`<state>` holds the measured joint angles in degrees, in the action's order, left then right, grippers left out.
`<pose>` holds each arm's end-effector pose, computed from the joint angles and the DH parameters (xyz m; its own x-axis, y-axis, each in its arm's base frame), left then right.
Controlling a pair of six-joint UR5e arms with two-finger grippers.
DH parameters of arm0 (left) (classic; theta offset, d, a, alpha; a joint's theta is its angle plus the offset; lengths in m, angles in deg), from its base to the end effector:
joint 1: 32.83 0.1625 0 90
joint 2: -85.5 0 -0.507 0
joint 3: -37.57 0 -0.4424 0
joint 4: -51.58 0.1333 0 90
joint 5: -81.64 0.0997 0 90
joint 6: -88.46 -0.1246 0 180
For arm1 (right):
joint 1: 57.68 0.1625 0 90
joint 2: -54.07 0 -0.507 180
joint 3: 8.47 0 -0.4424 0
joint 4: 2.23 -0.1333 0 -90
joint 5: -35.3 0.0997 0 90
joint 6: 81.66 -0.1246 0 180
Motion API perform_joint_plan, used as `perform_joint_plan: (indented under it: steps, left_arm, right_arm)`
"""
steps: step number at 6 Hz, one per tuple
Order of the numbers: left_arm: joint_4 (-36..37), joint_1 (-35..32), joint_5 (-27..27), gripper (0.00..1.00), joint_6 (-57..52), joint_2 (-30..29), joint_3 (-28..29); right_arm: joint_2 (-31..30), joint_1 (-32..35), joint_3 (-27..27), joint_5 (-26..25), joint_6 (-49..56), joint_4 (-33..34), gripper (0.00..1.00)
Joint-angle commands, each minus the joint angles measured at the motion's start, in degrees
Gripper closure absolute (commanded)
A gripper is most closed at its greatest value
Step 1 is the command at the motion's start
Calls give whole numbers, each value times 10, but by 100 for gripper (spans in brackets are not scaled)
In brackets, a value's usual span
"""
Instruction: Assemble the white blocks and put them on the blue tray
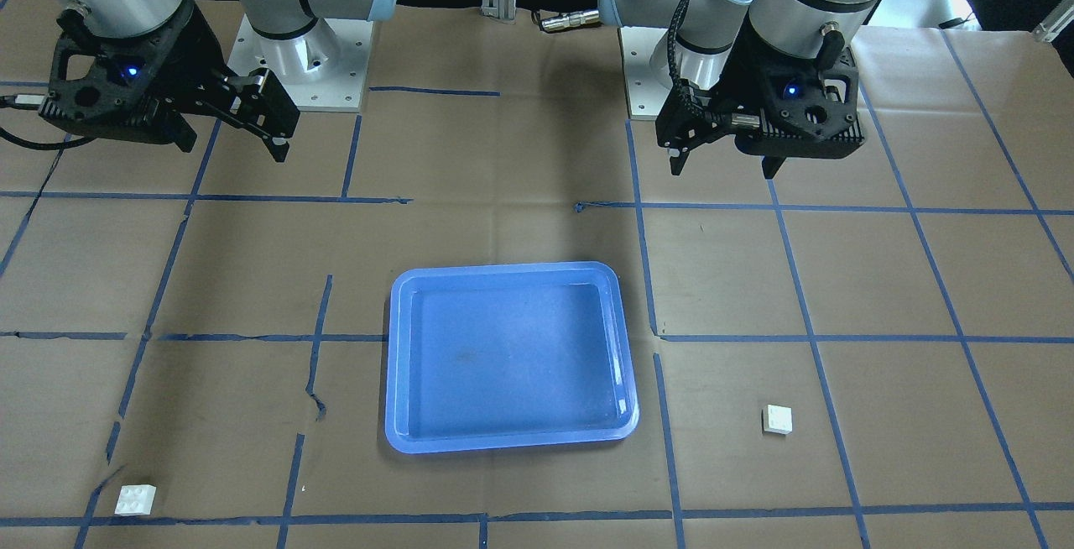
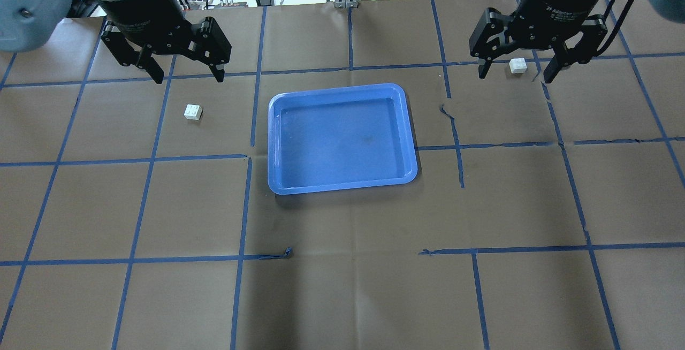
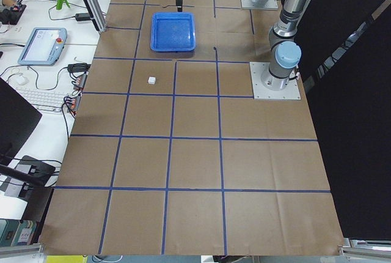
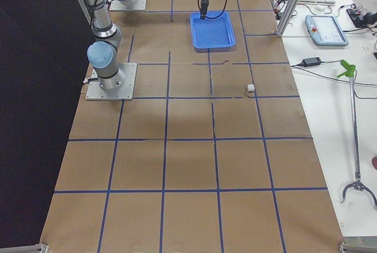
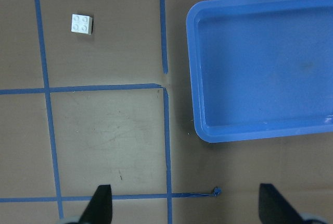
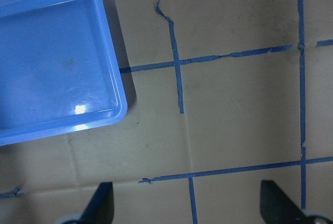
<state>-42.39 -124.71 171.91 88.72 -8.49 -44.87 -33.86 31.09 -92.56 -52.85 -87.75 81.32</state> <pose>-0.1515 -0.5710 0.5705 -0.9996 0.0283 -0.0047 0.0283 0.9996 0.0070 0.1254 -0.5565 0.5699 -0.9913 0.1288 -0.0272 0.1273 0.9907 0.0487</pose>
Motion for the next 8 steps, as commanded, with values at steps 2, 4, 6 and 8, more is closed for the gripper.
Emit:
perform_joint_plan:
  steps: [2,4,6,8]
  left_arm:
    - [22,8,0,2,-9,-13,-5]
    - [76,50,0,2,-11,-50,-6]
    - [131,105,1,2,-65,-110,-7]
    - [193,136,-1,2,-114,-175,-5]
  right_arm:
    - [3,0,-4,3,0,0,0]
    - [6,-1,-5,-1,9,6,0]
    - [7,-1,1,-13,49,9,0]
    - [7,-6,0,-15,218,26,0]
